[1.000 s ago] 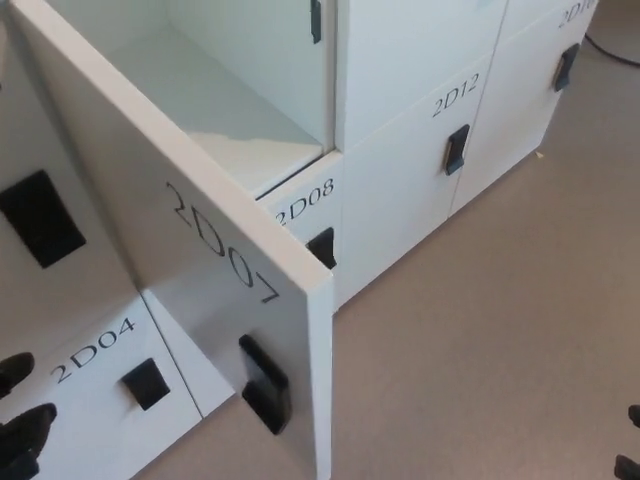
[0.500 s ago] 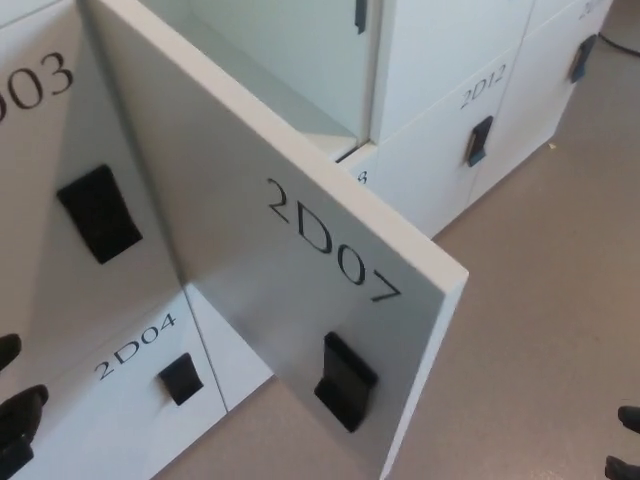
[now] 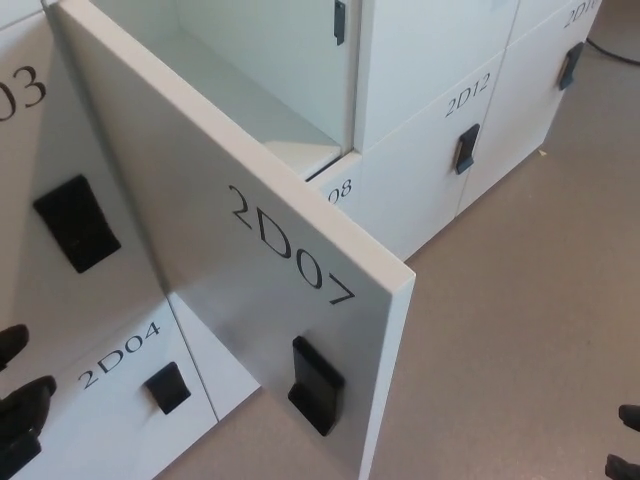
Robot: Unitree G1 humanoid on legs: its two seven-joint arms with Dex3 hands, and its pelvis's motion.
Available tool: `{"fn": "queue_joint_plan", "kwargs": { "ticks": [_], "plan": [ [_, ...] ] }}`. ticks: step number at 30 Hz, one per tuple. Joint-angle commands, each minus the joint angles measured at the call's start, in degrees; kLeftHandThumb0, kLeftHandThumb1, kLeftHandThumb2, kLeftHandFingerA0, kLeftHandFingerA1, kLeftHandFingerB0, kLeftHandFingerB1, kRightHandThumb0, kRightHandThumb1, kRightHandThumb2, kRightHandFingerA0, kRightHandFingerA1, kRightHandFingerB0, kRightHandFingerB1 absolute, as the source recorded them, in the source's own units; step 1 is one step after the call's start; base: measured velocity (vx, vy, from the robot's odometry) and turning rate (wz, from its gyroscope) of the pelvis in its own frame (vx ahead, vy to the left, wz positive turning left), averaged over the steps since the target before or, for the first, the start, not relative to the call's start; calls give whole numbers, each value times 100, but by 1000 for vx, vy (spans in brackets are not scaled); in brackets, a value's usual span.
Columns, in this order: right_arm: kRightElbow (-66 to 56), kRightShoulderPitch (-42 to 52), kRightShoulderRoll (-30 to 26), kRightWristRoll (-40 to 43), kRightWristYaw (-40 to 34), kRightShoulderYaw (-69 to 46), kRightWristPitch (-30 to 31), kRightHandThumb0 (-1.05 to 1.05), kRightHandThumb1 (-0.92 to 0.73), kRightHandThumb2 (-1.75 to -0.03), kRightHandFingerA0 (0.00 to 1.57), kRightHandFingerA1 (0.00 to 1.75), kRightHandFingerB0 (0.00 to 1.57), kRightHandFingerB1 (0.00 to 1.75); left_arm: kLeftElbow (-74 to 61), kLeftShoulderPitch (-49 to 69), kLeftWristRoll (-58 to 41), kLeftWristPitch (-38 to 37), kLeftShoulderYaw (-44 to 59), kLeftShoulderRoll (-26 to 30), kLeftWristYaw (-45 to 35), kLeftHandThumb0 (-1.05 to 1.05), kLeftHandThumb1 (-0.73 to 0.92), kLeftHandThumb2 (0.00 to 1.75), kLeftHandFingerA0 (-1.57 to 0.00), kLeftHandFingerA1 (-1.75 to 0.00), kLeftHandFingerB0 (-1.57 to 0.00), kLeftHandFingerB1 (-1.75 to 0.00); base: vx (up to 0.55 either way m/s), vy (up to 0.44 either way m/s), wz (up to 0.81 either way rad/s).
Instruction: The robot walks towards an open cabinet and lifts its left hand to push the door towards the right to close it.
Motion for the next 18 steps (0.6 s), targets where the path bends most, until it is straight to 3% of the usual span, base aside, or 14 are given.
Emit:
{"fn": "queue_joint_plan", "kwargs": {
  "ticks": [1, 14, 15, 18],
  "plan": [
    [156, -58, -103, -32, 29, 17, -138, -10, -58, -56, 76, 56, 58, 47, -180, 93, 33, -14, -49, 35, -12, -10, 74, 61, -45, -46, -38, -41, 0, 0, 0],
    [156, 38, -89, -115, -27, 118, -242, -8, -60, -57, 78, 58, 58, 47, -765, 439, 23, -406, -237, -39, -248, -17, 71, 60, -49, -49, -39, -43, 0, 0, 0],
    [133, 40, -98, -122, -32, 127, -220, -9, -61, -57, 77, 56, 57, 46, -1068, 612, 105, -592, -335, -35, -321, -26, 70, 60, -67, -58, -51, -50, 0, 0, 0],
    [141, 8, -126, -128, -15, 149, -228, -9, -62, -57, 77, 57, 57, 47, -1776, 922, 277, -934, -574, 4, -444, -29, 71, 59, -72, -63, -56, -54, 0, 0, 0]
  ]
}}
